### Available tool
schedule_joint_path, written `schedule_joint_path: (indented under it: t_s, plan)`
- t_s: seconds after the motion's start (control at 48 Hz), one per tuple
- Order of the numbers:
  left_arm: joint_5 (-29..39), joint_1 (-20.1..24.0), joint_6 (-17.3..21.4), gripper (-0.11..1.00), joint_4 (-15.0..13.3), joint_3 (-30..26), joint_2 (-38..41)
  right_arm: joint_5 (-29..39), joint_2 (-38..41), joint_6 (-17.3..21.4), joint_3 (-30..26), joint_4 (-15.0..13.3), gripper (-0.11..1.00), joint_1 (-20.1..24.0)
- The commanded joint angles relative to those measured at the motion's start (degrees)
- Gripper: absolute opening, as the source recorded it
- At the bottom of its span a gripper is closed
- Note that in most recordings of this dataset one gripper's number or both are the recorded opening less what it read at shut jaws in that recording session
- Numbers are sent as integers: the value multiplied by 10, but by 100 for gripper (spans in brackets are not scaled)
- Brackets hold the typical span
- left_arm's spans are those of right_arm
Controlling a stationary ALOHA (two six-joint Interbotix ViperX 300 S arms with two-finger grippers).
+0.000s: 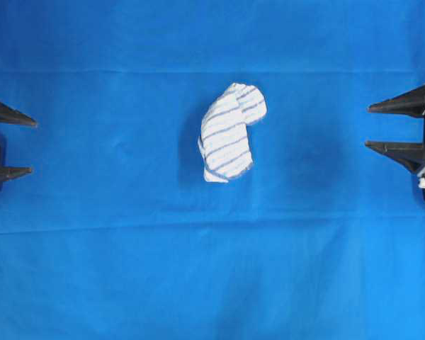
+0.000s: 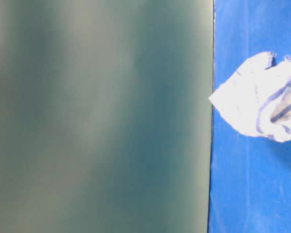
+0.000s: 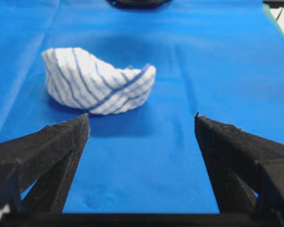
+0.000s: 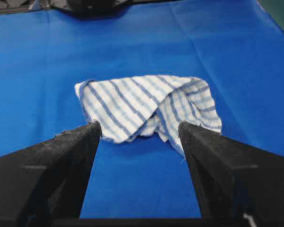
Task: Hand over the towel.
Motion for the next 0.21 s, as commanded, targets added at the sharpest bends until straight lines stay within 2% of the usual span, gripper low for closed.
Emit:
schedule_joint_path:
  t_s: [0.0, 0.187]
  plan:
    - [-3, 3, 1, 89, 0, -7, 5, -2, 7, 1, -9, 3, 69, -2]
    - [-1, 3, 1, 89, 0, -7, 5, 4, 4, 1, -10, 3, 69, -2]
